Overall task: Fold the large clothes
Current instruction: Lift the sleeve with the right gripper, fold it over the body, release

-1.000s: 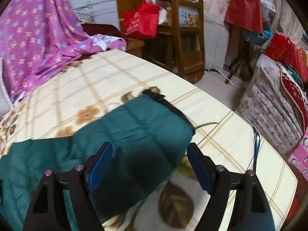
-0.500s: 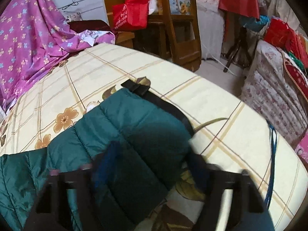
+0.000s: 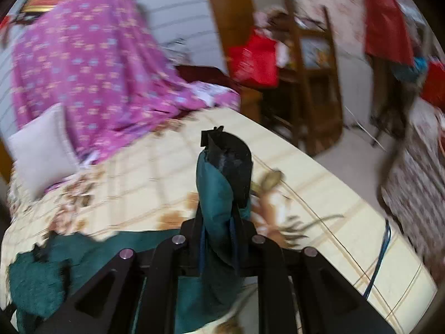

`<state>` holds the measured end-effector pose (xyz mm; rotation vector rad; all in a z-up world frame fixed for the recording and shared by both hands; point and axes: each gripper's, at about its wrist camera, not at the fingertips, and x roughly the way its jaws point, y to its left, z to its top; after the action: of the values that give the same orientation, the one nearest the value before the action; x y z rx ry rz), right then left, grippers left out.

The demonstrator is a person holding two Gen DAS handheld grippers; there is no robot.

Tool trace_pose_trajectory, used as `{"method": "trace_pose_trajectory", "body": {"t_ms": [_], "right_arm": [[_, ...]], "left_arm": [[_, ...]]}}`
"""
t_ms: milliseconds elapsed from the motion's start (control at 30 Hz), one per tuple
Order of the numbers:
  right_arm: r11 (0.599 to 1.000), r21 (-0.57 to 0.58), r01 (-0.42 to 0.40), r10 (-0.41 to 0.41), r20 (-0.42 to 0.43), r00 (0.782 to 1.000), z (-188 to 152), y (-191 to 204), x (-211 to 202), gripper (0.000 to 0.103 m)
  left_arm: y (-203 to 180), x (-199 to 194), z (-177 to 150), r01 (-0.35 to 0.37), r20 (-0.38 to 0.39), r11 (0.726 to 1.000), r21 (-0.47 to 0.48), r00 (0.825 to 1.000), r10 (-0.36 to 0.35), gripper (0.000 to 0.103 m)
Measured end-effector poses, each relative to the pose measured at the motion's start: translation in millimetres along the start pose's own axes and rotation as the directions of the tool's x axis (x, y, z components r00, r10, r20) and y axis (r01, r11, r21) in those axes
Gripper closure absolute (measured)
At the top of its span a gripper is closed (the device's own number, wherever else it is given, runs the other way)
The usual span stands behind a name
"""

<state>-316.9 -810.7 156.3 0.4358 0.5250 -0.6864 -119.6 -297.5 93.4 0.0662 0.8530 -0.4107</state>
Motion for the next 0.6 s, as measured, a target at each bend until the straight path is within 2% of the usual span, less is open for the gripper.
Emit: {"method": "trace_pose_trajectory", "body": {"t_ms": [133,300,433,600], "right_arm": [[0.990,-0.096,-0.104,0.106,0.020,0.994,11,57,-30,0.089],[0.938,-0.237,-0.253,0.258,-0.009,0.966,12,149,-65,0.090],[0.878,-0.298,-0.375,0.370,-0.073,0.926,-1,219,-76,0.090],[0.784,-0.320,-0.532,0.492,-0.201,0.847,-35,313,-66,0.090]], "left_arm": [[6,-10,4,0.025,-0.010,1.000,-0.012,1.000,-0.025,0.079],[27,-17,4,0.020,-0.001,0.997,-0.070,1.000,-0.020,0.079],[47,-17,10,0.023,0.007,0.991,-0.135,1.000,-0.022,0.079],[64,-19,15,0.003,0.027,0.987,-0.160,1.000,0.002,0.079]]}}
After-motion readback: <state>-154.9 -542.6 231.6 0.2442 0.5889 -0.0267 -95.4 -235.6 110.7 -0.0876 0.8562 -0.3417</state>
